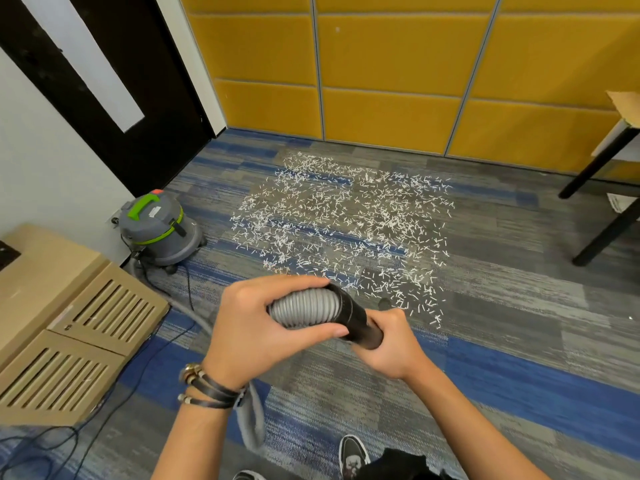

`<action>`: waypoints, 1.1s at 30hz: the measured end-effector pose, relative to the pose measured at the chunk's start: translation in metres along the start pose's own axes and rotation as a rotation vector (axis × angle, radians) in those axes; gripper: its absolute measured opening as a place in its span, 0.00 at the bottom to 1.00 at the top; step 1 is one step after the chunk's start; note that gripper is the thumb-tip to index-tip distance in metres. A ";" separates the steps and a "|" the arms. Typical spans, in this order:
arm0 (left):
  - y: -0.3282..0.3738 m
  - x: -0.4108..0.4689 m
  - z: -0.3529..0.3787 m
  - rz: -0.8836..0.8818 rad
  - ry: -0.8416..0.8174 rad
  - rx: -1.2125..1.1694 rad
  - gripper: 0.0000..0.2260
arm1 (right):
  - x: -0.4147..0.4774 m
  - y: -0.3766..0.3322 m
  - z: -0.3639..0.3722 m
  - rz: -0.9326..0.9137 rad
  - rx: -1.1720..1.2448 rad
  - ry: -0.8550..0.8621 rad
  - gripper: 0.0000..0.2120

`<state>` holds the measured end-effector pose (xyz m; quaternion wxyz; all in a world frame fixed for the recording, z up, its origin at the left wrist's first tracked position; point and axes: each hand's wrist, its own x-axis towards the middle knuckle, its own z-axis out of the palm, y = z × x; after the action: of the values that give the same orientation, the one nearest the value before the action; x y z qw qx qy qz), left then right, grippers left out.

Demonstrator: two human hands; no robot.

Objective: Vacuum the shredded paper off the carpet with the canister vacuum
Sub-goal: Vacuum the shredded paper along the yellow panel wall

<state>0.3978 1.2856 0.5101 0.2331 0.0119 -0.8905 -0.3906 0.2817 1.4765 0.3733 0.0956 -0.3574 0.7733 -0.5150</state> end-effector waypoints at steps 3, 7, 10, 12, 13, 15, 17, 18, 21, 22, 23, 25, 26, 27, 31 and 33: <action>-0.008 -0.006 0.015 -0.051 -0.058 -0.047 0.25 | -0.010 0.019 -0.002 0.044 -0.040 -0.067 0.19; -0.009 -0.010 0.024 -0.045 -0.077 -0.063 0.24 | -0.026 0.033 -0.006 0.082 -0.048 -0.073 0.14; -0.006 -0.008 0.026 -0.025 -0.022 -0.028 0.24 | -0.019 0.032 -0.009 0.070 -0.049 -0.054 0.10; -0.005 -0.006 0.024 -0.009 0.019 0.001 0.24 | -0.011 0.026 -0.010 0.057 -0.038 -0.041 0.08; -0.005 -0.005 0.023 -0.005 0.025 0.010 0.24 | -0.008 0.023 -0.010 0.053 -0.031 -0.041 0.08; -0.004 -0.003 0.023 -0.001 0.012 0.012 0.24 | -0.005 0.022 -0.009 0.056 -0.016 -0.057 0.10; -0.004 -0.001 0.026 -0.005 -0.017 -0.012 0.25 | -0.008 0.023 -0.008 0.069 -0.002 -0.069 0.14; -0.005 0.000 0.028 -0.005 -0.031 -0.026 0.25 | -0.010 0.023 -0.008 0.072 0.002 -0.063 0.16; -0.005 0.004 0.032 -0.001 -0.081 -0.062 0.25 | -0.021 0.022 -0.012 0.073 0.001 -0.024 0.18; -0.004 0.005 0.034 0.002 -0.101 -0.076 0.25 | -0.026 0.023 -0.016 0.078 -0.001 -0.017 0.17; -0.003 0.006 0.037 0.002 -0.118 -0.090 0.25 | -0.031 0.024 -0.020 0.085 -0.010 -0.015 0.15; -0.001 0.007 0.045 -0.003 -0.136 -0.113 0.25 | -0.040 0.028 -0.030 0.105 -0.041 -0.018 0.12; 0.000 0.007 0.049 -0.002 -0.130 -0.114 0.25 | -0.043 0.032 -0.035 0.115 -0.060 -0.020 0.11; 0.000 0.007 0.052 0.001 -0.115 -0.107 0.24 | -0.044 0.035 -0.040 0.121 -0.087 -0.017 0.09; 0.001 0.011 0.063 0.035 -0.054 -0.044 0.24 | -0.042 0.041 -0.051 0.118 -0.152 0.022 0.08; 0.003 0.014 0.066 0.052 -0.066 -0.031 0.24 | -0.037 0.044 -0.054 0.115 -0.149 0.030 0.07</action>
<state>0.3576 1.3301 0.4790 0.2136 -0.0277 -0.8917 -0.3982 0.2604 1.5488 0.3510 0.0866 -0.3105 0.8300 -0.4551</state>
